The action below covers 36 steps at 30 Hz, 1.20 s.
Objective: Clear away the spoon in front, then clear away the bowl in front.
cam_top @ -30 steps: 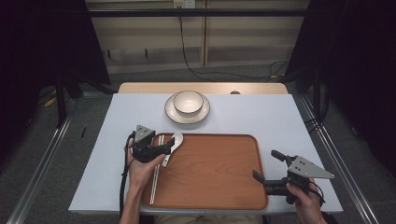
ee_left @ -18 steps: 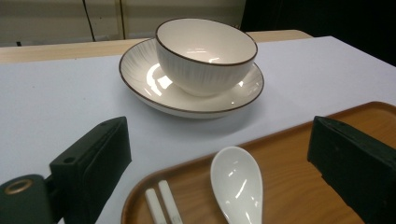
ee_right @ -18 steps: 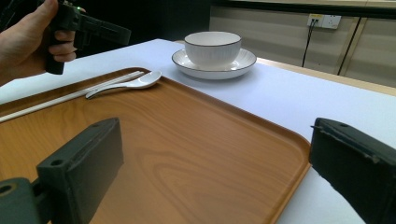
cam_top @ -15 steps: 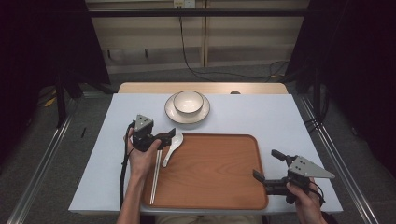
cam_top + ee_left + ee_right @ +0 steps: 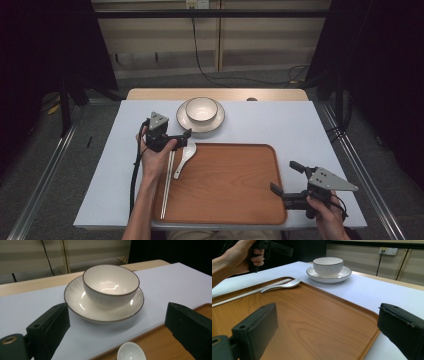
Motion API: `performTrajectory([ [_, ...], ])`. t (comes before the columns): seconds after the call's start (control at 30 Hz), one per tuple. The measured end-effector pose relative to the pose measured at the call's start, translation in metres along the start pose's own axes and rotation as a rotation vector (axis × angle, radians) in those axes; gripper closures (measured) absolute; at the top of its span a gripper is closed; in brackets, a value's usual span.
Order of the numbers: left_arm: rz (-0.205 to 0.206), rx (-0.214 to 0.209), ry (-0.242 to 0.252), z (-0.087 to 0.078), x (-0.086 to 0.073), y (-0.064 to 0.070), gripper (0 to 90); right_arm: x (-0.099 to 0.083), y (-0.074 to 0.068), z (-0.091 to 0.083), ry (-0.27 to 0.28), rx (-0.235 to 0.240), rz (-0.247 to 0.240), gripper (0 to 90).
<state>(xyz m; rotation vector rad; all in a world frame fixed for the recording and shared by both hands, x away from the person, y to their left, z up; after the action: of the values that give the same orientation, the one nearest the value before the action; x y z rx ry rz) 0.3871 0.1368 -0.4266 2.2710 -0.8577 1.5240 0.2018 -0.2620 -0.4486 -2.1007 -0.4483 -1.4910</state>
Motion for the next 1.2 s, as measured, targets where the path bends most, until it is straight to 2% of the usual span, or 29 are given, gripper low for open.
performTrajectory([
  [0.1,-0.004,-0.018,-0.008,0.008,0.0,-0.004,6.5,0.0,0.0,0.0,0.003,0.002,0.002,3.0],
  [0.13,0.0,-0.026,-0.027,0.011,-0.001,-0.005,6.5,0.0,0.0,0.0,0.002,0.005,-0.003,3.0],
  [0.2,0.01,-0.006,-0.036,0.016,-0.002,-0.005,7.0,0.0,0.0,0.001,0.002,0.002,0.004,3.0],
  [0.3,0.0,-0.017,-0.035,0.022,-0.002,-0.01,7.8,0.0,0.0,0.001,-0.006,0.001,-0.001,2.9],
  [0.4,-0.015,-0.023,-0.058,0.029,-0.001,-0.013,7.2,0.0,0.0,0.001,-0.006,0.0,0.0,2.9],
  [0.47,-0.011,-0.024,-0.054,0.031,0.0,-0.015,7.2,0.0,0.0,0.001,0.0,-0.004,0.0,3.0],
  [0.53,-0.003,-0.024,-0.072,0.036,0.002,-0.017,7.2,-0.001,0.0,0.001,-0.006,0.002,-0.002,2.9],
  [0.6,-0.015,-0.043,-0.076,0.04,0.003,-0.019,7.8,-0.001,0.0,0.001,-0.005,0.001,-0.003,3.0],
  [0.67,-0.059,-0.07,-0.063,0.044,0.004,-0.021,9.0,0.0,0.0,0.001,-0.004,-0.002,-0.003,3.0],
  [0.7,-0.06,-0.077,-0.066,0.045,0.005,-0.022,9.3,0.0,0.0,0.002,-0.003,0.0,-0.003,2.9],
  [0.77,-0.034,-0.059,-0.097,0.05,0.008,-0.024,8.9,0.0,0.001,0.002,0.001,0.004,-0.001,3.0],
  [0.87,-0.03,-0.062,-0.106,0.056,0.013,-0.027,9.0,0.0,0.001,0.004,-0.005,0.005,0.009,3.0],
  [0.9,-0.025,-0.047,-0.113,0.058,0.015,-0.028,8.9,0.0,0.001,0.004,-0.004,0.003,0.005,2.9],
  [1.03,0.043,-0.007,-0.155,0.066,0.024,-0.03,12.8,-0.001,0.001,0.004,-0.009,0.007,0.0,3.0],
  [1.1,0.035,-0.004,-0.172,0.073,0.027,-0.035,11.7,-0.001,0.001,0.005,-0.01,0.002,0.002,3.0],
  [1.13,0.02,-0.005,-0.162,0.077,0.029,-0.036,12.4,-0.001,0.001,0.005,-0.009,0.003,0.001,3.0],
  [1.17,0.028,-0.011,-0.18,0.079,0.03,-0.038,12.2,-0.001,0.001,0.005,-0.011,0.004,0.004,3.0],
  [1.2,0.013,-0.011,-0.183,0.083,0.03,-0.038,12.1,-0.001,0.0,0.005,-0.015,0.009,0.006,3.0],
])
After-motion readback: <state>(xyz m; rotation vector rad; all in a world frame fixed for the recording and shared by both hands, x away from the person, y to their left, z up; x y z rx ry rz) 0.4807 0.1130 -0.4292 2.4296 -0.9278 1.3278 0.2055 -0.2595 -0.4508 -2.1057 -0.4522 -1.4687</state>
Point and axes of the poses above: each handheld gripper's, and its own axes: z roughly forward along the jaws, x roughly out of its top, y roughly to its right, the point moved 1 cm from there along z, roughly forward along the jaws, and after that the axes turned 11 degrees about z, right-handed, at the moved point
